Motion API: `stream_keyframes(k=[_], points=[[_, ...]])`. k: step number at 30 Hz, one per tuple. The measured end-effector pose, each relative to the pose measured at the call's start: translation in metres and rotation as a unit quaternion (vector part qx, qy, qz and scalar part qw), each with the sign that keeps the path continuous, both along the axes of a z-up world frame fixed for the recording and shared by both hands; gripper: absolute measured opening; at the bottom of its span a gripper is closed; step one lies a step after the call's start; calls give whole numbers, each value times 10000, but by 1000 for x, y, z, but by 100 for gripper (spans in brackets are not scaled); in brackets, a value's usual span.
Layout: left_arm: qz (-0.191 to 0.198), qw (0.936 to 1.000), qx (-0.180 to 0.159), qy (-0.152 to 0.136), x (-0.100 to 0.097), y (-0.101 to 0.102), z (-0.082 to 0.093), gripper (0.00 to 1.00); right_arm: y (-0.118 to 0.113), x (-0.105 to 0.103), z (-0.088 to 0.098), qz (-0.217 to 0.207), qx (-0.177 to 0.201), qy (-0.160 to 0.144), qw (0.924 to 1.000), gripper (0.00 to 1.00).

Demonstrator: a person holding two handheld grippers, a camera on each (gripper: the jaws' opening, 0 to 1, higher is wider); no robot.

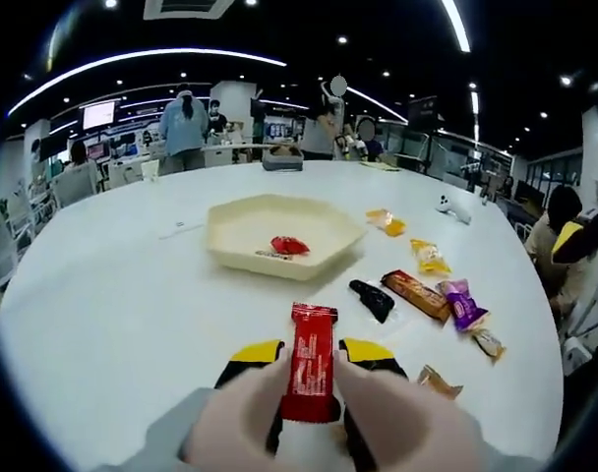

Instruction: Place the target food into the container with the food tongs after gripping and lifting it, then release it inside without dropping or visibly crushing the food.

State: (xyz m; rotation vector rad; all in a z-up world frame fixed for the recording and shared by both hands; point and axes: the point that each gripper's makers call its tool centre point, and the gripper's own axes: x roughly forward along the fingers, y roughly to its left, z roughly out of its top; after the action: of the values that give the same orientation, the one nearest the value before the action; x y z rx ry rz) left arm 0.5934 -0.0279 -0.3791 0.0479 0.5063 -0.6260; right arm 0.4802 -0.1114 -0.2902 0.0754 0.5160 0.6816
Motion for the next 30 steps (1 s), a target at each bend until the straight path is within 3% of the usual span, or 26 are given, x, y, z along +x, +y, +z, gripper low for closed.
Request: stream_keyframes(k=[13,22,30], points=[[313,9989,-305,-140,-19,18,13,19,2,-4,1,-122,147,-106,9998,34],[523,9958,-620,-425,-32,40,43,19,-1,-8,5,-314,279,-217,9989,35],[616,9930,-855,-527,-39,45,64,20,-2,-9,1,-433,403,-223,9980,36]])
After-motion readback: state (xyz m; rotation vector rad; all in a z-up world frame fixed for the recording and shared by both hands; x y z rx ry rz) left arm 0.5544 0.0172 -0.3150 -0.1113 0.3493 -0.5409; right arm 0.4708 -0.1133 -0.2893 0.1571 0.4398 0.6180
